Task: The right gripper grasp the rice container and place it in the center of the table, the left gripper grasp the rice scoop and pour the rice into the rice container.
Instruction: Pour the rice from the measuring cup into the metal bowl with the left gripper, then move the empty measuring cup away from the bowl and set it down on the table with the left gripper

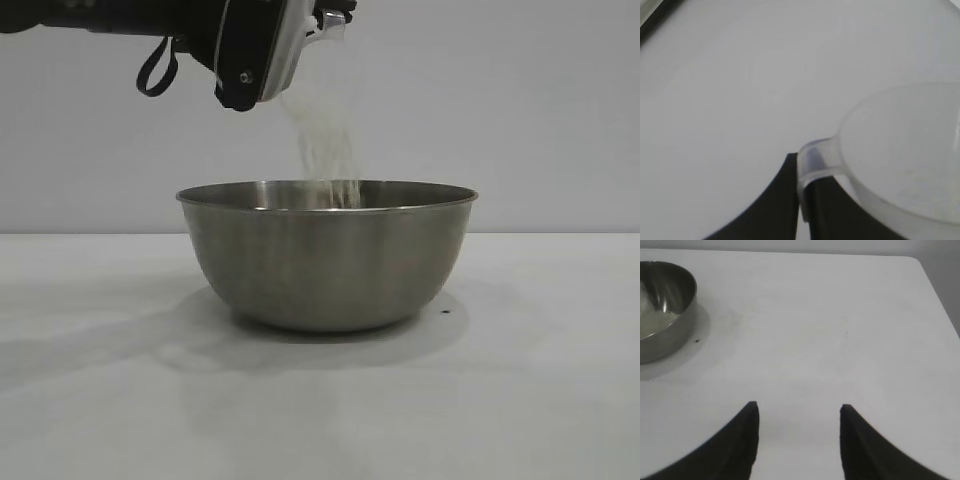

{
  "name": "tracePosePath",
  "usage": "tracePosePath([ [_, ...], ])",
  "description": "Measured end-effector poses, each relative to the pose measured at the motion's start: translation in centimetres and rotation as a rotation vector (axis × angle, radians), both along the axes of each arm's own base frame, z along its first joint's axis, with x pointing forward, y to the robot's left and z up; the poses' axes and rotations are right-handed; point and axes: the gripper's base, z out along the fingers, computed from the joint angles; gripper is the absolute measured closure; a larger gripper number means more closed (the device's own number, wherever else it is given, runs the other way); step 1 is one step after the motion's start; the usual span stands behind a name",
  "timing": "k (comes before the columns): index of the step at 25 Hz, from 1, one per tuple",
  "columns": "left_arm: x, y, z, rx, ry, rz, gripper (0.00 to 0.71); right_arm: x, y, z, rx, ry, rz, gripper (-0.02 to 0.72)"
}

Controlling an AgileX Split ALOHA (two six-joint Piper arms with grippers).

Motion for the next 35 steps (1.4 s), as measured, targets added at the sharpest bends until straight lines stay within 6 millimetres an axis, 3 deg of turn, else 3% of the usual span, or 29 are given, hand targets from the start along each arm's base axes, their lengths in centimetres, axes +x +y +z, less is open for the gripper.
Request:
tracePosePath([
  [5, 0.0, 0.0, 0.0, -0.019, 0.027, -0.009, 0.710, 0.0, 0.0, 0.0, 0.000, 0.000, 0.000, 0.383],
  [16, 0.2, 0.2, 0.1, -0.300, 0.378, -0.051, 0.710, 0.0, 0.0, 0.0, 0.000, 0.000, 0.000, 0.383],
  [23, 0.9, 0.8, 0.3, -0.616, 0.671, -0.041, 0.710, 0.0, 0.0, 0.0, 0.000, 0.000, 0.000, 0.383],
  [31, 1.8, 1.6, -0.5, -1.123, 1.130, -0.089, 0.710, 0.0, 0.0, 0.0, 0.000, 0.000, 0.000, 0.383],
  [35, 1.9, 1.7, -0.5, -1.261, 1.251, -0.126, 0.710, 0.0, 0.0, 0.0, 0.000, 0.000, 0.000, 0.383],
])
